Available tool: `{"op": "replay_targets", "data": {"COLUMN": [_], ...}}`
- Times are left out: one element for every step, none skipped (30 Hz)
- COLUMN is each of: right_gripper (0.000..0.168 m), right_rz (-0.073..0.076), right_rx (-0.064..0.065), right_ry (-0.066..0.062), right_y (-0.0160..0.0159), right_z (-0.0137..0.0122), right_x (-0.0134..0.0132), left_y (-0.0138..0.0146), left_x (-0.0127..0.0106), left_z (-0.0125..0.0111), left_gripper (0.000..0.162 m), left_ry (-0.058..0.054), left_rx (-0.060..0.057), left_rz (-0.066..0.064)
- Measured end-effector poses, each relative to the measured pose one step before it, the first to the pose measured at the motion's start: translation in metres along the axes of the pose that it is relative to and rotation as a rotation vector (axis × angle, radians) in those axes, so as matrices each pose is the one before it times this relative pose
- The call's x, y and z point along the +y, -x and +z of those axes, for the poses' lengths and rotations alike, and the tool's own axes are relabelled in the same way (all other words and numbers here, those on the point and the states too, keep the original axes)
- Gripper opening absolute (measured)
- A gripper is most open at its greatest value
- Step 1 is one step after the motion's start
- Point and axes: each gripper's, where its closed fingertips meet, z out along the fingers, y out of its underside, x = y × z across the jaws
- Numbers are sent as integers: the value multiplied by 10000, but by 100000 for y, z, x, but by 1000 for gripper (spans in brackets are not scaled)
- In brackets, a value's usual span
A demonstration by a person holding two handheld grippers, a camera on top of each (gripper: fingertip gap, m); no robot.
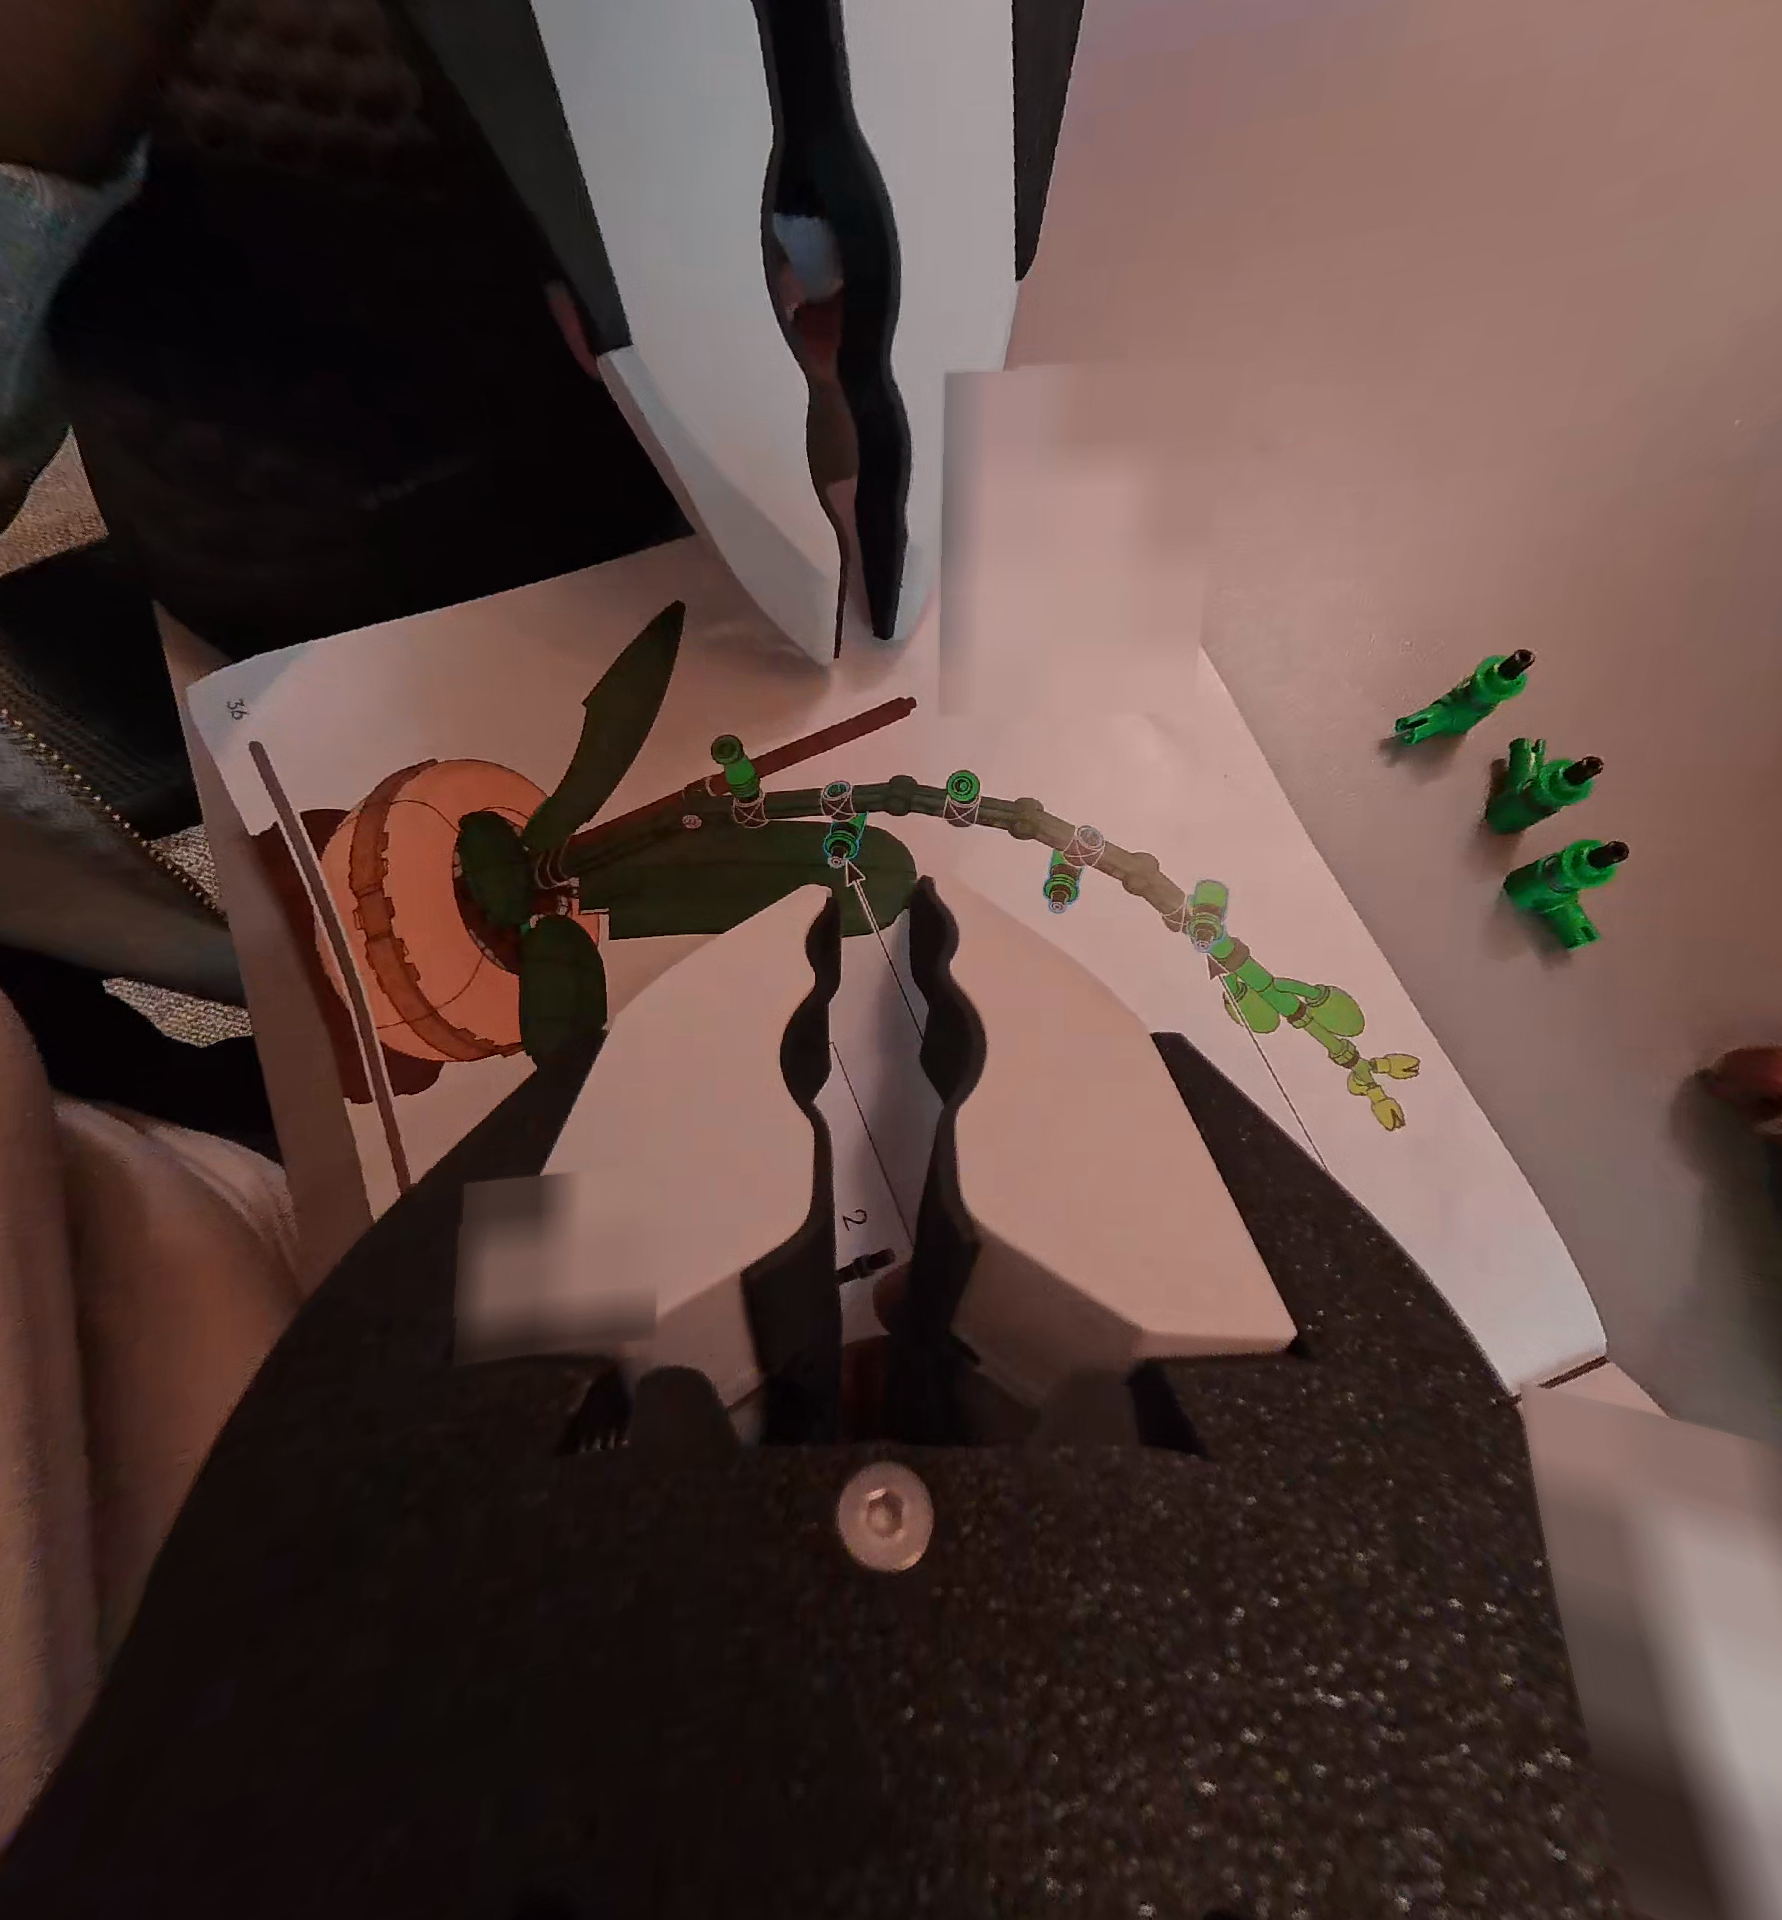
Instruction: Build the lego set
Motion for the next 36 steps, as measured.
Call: {"op": "replay_targets", "data": {"right_gripper": [13, 13, 13, 13, 13, 13, 13, 13, 13, 13, 13, 13, 13, 13, 13, 13, 13, 13, 13, 13, 13, 13, 13, 15, 18, 17, 16, 16, 16, 18, 20, 23, 25, 26, 26, 26], "right_rz": [-1, -16, -13, -7, 21, 48, 45, 11, -1, 4, -6, 6, 21, 8, -2, -18, -31, -34, -19, -2, 12, 17, 25, 25, 53, 95, 177, 317, 450, 469, 458, 441, 405, 325, 215, 102], "right_rx": [4, 12, 19, 13, 1, -5, 2, 10, 15, 17, 10, -3, -10, -7, -1, 12, 27, 27, 15, 1, -9, -14, -27, -22, 106, 208, 301, 373, 537, 654, 663, 540, 437, 308, 152, 45], "right_ry": [-25, -9, 1, -22, -57, -76, -54, -17, 4, 11, -4, -25, -32, -39, -42, -31, -7, -6, -6, -6, -3, -4, -6, 1, -120, -589, -895, -772, -523, -425, -415, -332, -261, -303, -399, -405], "right_y": [0, 5, -5, 2, 4, -6, -1, -1, -1, 10, -6, 0, -7, 0, 6, -2, -4, 3, -2, -2, 0, 0, -5, -65, -260, -367, -549, -815, -1248, -1564, -1679, -1557, -1390, -1134, -790, -543], "right_z": [-4, -3, 4, 4, -6, 0, 2, -3, -7, -3, -3, 8, -6, 2, -1, -5, -9, -2, -6, -3, 6, -2, -12, -75, -228, -647, -1079, -1238, -1197, -1169, -1131, -1041, -956, -886, -821, -719], "right_x": [3, 0, 0, -2, -3, 1, 0, 5, -3, -1, 1, 3, -5, -2, 0, 0, -5, 3, -10, -1, 4, -4, 2, 3, -33, -562, -1008, -908, -533, -264, -136, -41, -62, -275, -548, -671], "left_y": [-11, -29, -38, -23, 8, 3, 11, -1, 0, -6, -6, -8, 9, 1, 6, -2, 1, -11, -1, -13, -2, -6, 5, 7, -9, 14, 16, 20, 29, 40, 17, 7, -6, -4, -3, 7], "left_x": [4, 1, 4, -2, 2, 3, 5, -5, 3, 5, -4, 2, 2, 6, -7, 7, -4, 8, 1, 2, -5, 2, 3, -1, -2, 3, 1, 7, -8, 1, -4, -9, -4, -7, -4, -1], "left_z": [1, 1, 4, -1, -1, 9, 0, 4, -2, 1, -1, 1, 5, 0, -6, 4, 6, 2, -4, 2, -10, 1, 1, -4, -2, -4, 12, -6, 1, 4, -11, -2, -7, -14, 2, -8], "left_gripper": [9, 10, 11, 11, 11, 11, 11, 10, 10, 10, 10, 11, 11, 11, 10, 10, 10, 11, 11, 11, 10, 10, 10, 10, 10, 10, 10, 10, 9, 9, 8, 8, 8, 8, 8, 8], "left_ry": [-5, -4, -2, 2, 2, -2, -4, -8, -10, -9, -7, -4, -3, -3, -4, -3, 1, 1, -3, -7, -7, -6, -5, 0, 6, 10, 4, -4, -9, -13, -20, -32, -37, -30, -22, -24], "left_rx": [16, 15, 16, -1, -7, -4, 2, 12, 13, 14, 10, 4, 5, 6, 3, 0, -2, 0, 3, 13, 11, 10, 6, 1, -9, -17, -22, -12, 4, 14, 35, 51, 55, 46, 27, 16], "left_rz": [-17, -2, 6, 8, -1, -7, -13, -21, -15, -4, 2, 8, -2, -19, -22, -14, 6, 13, -3, -25, -28, -21, -12, -6, 2, 21, 28, 9, -12, -34, -40, -36, -43, -45, -26, -6]}}
